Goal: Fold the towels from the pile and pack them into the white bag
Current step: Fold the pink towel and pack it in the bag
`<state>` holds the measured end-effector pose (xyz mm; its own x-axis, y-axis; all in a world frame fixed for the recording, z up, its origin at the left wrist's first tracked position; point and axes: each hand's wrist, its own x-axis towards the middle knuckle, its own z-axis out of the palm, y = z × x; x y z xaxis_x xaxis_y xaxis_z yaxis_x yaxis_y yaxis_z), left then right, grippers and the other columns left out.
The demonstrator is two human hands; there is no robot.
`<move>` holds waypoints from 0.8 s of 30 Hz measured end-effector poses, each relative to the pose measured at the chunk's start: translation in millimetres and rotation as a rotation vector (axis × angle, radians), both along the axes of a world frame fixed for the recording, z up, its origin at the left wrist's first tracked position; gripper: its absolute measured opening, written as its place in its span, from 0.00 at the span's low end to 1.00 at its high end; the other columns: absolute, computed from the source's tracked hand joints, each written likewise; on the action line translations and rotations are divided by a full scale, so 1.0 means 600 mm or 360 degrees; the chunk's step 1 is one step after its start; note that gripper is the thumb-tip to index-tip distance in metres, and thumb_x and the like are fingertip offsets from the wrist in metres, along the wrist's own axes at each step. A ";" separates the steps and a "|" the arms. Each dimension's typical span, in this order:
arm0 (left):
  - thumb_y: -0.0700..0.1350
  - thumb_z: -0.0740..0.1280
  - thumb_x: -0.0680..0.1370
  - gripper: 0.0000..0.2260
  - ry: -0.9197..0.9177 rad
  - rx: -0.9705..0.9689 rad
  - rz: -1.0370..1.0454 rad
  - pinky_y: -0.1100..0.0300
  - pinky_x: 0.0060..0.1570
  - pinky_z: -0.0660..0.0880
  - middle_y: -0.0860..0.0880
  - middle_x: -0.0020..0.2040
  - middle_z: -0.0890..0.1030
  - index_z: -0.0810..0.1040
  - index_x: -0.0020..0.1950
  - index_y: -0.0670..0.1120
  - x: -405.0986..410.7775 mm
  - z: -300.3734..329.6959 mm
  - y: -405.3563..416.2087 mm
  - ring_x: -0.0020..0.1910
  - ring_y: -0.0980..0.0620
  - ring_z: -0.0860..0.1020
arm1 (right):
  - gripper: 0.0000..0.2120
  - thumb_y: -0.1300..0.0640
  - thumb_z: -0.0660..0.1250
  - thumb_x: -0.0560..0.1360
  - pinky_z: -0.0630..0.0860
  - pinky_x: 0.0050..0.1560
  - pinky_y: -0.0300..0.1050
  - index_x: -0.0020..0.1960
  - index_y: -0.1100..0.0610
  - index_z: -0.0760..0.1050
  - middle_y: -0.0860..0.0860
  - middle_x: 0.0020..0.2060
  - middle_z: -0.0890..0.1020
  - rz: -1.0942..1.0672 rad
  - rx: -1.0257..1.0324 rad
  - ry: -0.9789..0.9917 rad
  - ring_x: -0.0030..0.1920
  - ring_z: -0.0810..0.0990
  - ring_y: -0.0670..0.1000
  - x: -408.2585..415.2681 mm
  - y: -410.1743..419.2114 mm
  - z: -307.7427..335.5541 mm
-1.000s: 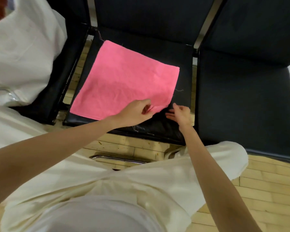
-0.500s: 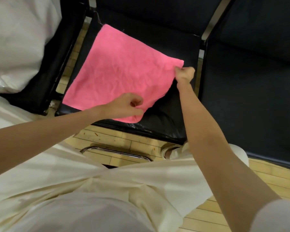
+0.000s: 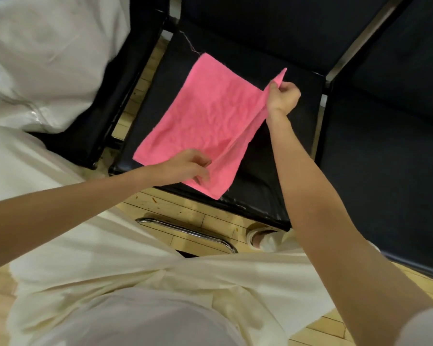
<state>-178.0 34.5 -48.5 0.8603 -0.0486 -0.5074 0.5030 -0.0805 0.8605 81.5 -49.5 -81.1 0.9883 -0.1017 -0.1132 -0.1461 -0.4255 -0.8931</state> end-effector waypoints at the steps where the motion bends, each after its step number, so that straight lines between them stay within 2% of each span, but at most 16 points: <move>1: 0.26 0.64 0.72 0.20 0.0004 0.0011 0.0078 0.73 0.30 0.70 0.58 0.22 0.64 0.64 0.27 0.44 -0.010 -0.004 0.017 0.22 0.63 0.68 | 0.04 0.61 0.69 0.74 0.71 0.33 0.27 0.44 0.62 0.78 0.48 0.36 0.78 0.0030 -0.0006 -0.0025 0.35 0.76 0.41 -0.007 0.023 -0.002; 4: 0.26 0.65 0.72 0.18 0.0051 0.0086 0.0278 0.68 0.34 0.75 0.57 0.22 0.67 0.66 0.27 0.43 -0.038 -0.018 0.069 0.24 0.62 0.72 | 0.05 0.60 0.69 0.74 0.72 0.36 0.28 0.44 0.61 0.77 0.46 0.34 0.77 0.0092 -0.0031 -0.0067 0.34 0.75 0.42 -0.026 0.090 -0.008; 6: 0.28 0.65 0.72 0.17 0.0079 0.0121 0.0356 0.67 0.36 0.75 0.55 0.23 0.69 0.68 0.27 0.42 -0.053 -0.023 0.096 0.26 0.60 0.74 | 0.05 0.60 0.68 0.74 0.71 0.35 0.26 0.44 0.62 0.77 0.47 0.35 0.78 0.0149 -0.0056 -0.0067 0.35 0.76 0.44 -0.035 0.132 -0.013; 9: 0.33 0.68 0.69 0.20 0.0113 0.0172 0.0421 0.60 0.40 0.78 0.58 0.23 0.69 0.69 0.22 0.50 -0.071 -0.031 0.130 0.27 0.60 0.74 | 0.03 0.63 0.68 0.74 0.72 0.33 0.28 0.42 0.61 0.75 0.47 0.33 0.76 0.0194 -0.0037 -0.0097 0.37 0.77 0.46 -0.049 0.191 -0.025; 10: 0.37 0.69 0.67 0.17 0.0123 0.0204 0.0421 0.55 0.43 0.79 0.56 0.24 0.70 0.70 0.21 0.50 -0.076 -0.035 0.141 0.30 0.57 0.75 | 0.05 0.64 0.68 0.74 0.72 0.34 0.30 0.40 0.59 0.73 0.47 0.32 0.75 0.0190 -0.0042 -0.0106 0.37 0.77 0.47 -0.052 0.207 -0.029; 12: 0.41 0.68 0.66 0.09 0.0142 0.0254 0.0428 0.47 0.48 0.79 0.48 0.30 0.71 0.71 0.27 0.44 -0.083 -0.040 0.156 0.35 0.49 0.76 | 0.11 0.64 0.67 0.74 0.73 0.37 0.34 0.36 0.56 0.70 0.50 0.35 0.77 0.0192 -0.0075 -0.0111 0.39 0.77 0.48 -0.058 0.234 -0.042; 13: 0.40 0.68 0.69 0.08 0.0176 0.0285 0.0436 0.46 0.48 0.79 0.45 0.32 0.73 0.72 0.31 0.41 -0.083 -0.042 0.162 0.35 0.48 0.77 | 0.13 0.64 0.66 0.75 0.72 0.38 0.35 0.35 0.55 0.68 0.51 0.36 0.77 0.0207 -0.0108 -0.0107 0.40 0.77 0.48 -0.060 0.244 -0.049; 15: 0.38 0.66 0.74 0.04 0.0258 0.0374 0.0358 0.52 0.42 0.81 0.43 0.38 0.79 0.76 0.42 0.37 -0.084 -0.046 0.169 0.33 0.48 0.80 | 0.12 0.63 0.65 0.76 0.69 0.36 0.32 0.35 0.56 0.71 0.53 0.38 0.77 0.0267 -0.0173 -0.0065 0.41 0.75 0.48 -0.065 0.258 -0.059; 16: 0.39 0.66 0.76 0.04 0.0283 0.0443 0.0286 0.55 0.39 0.81 0.43 0.40 0.80 0.76 0.46 0.37 -0.086 -0.047 0.171 0.32 0.49 0.80 | 0.10 0.62 0.64 0.77 0.68 0.34 0.30 0.36 0.59 0.75 0.53 0.38 0.77 0.0310 -0.0213 -0.0027 0.41 0.75 0.48 -0.068 0.264 -0.062; 18: 0.41 0.65 0.77 0.04 0.0324 0.0601 0.0155 0.56 0.37 0.79 0.44 0.41 0.81 0.75 0.49 0.41 -0.090 -0.051 0.176 0.33 0.49 0.79 | 0.08 0.62 0.65 0.76 0.67 0.34 0.28 0.44 0.66 0.80 0.54 0.40 0.80 0.0404 -0.0284 0.0033 0.41 0.77 0.48 -0.076 0.271 -0.070; 20: 0.44 0.65 0.77 0.06 0.0350 0.0791 0.0080 0.55 0.36 0.77 0.44 0.38 0.80 0.76 0.46 0.41 -0.095 -0.059 0.180 0.34 0.48 0.78 | 0.09 0.61 0.65 0.76 0.66 0.36 0.32 0.49 0.67 0.80 0.57 0.46 0.83 0.0484 -0.0337 0.0083 0.42 0.77 0.48 -0.084 0.271 -0.073; 24: 0.48 0.64 0.78 0.15 0.0365 0.1091 -0.0045 0.62 0.28 0.65 0.49 0.27 0.70 0.70 0.34 0.44 -0.102 -0.064 0.184 0.26 0.53 0.70 | 0.09 0.61 0.64 0.77 0.68 0.41 0.31 0.52 0.65 0.79 0.57 0.49 0.83 0.0613 -0.0391 0.0086 0.45 0.76 0.46 -0.108 0.247 -0.060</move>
<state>-239.1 144.6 -87.1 0.7317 0.3245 -0.5994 0.6545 -0.5802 0.4848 16.5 98.6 -117.1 0.9528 0.2414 -0.1842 0.0204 -0.6561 -0.7544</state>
